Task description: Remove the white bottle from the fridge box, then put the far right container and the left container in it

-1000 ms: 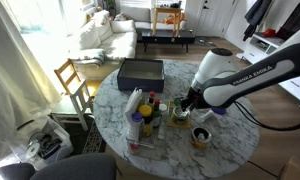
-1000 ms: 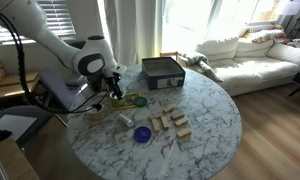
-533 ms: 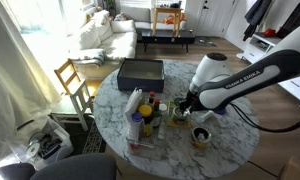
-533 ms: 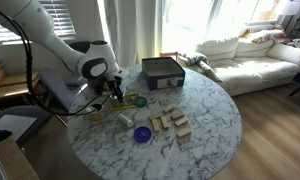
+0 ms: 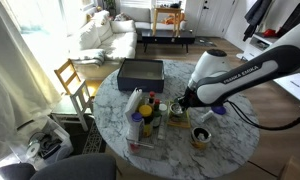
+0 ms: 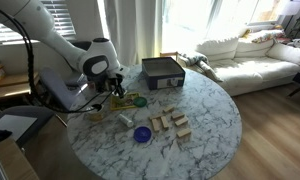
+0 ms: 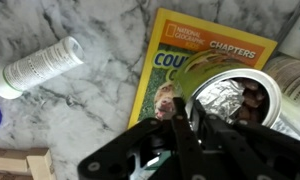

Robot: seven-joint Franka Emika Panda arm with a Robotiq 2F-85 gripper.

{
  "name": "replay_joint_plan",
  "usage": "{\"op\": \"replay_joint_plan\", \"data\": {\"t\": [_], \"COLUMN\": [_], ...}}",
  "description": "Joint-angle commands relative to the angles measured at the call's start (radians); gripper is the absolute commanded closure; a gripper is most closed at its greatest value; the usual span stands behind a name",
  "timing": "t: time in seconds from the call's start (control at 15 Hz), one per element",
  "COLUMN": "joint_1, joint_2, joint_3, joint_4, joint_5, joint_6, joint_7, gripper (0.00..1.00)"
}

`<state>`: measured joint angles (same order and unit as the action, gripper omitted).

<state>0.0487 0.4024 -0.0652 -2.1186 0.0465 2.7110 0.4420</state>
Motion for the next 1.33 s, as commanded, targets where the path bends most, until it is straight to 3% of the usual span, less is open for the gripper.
{"op": "replay_joint_plan", "data": {"t": [0.0,0.2,0.6,0.87,1.27], "joint_1": [-0.019,-0.031,-0.049,-0.034,0.049], "joint_2": [-0.046,-0.083,-0.244,-0.317,-0.314], "joint_3": [0.009,0.009,0.009,0.072,0.196], "joint_4": [0.009,0.013,0.015,0.027,0.044], "joint_5": [0.041,0.033,-0.066,0.006,0.05], "joint_6": [-0.049,-0.082,-0.306,-0.363,-0.347], "joint_7": [-0.065,-0.12,-0.356,-0.55,-0.712], "gripper": [0.97,0.97,0.97,0.97,0.97]}}
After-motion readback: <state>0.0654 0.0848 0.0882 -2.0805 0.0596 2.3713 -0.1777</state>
